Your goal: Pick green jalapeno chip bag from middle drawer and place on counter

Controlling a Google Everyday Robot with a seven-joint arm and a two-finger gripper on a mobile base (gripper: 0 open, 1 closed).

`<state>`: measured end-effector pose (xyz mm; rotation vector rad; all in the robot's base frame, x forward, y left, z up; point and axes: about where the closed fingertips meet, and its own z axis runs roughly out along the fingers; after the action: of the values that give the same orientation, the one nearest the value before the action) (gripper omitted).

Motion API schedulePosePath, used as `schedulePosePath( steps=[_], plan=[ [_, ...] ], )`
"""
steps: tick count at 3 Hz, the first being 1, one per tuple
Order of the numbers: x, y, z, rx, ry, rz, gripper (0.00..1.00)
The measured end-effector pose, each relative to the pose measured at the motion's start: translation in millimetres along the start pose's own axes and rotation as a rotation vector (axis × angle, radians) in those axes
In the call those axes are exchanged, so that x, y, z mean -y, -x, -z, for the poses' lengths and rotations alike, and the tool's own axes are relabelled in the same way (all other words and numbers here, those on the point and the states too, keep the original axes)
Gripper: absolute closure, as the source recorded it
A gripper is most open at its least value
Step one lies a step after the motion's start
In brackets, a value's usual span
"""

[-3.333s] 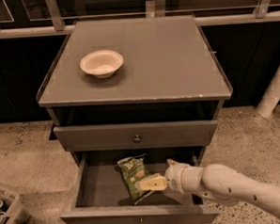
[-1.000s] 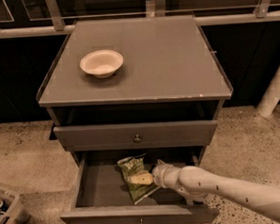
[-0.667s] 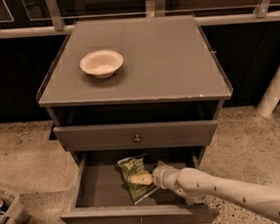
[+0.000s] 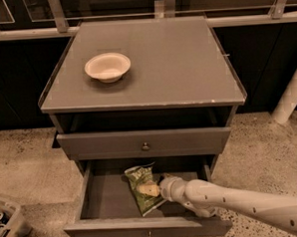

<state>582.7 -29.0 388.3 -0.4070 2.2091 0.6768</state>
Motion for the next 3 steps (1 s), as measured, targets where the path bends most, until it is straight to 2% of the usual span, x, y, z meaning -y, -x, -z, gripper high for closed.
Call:
schedulePosePath(
  steps=[3],
  plan=[
    [-0.1,0.0,-0.1,0.000,0.000,0.000,0.89]
  ],
)
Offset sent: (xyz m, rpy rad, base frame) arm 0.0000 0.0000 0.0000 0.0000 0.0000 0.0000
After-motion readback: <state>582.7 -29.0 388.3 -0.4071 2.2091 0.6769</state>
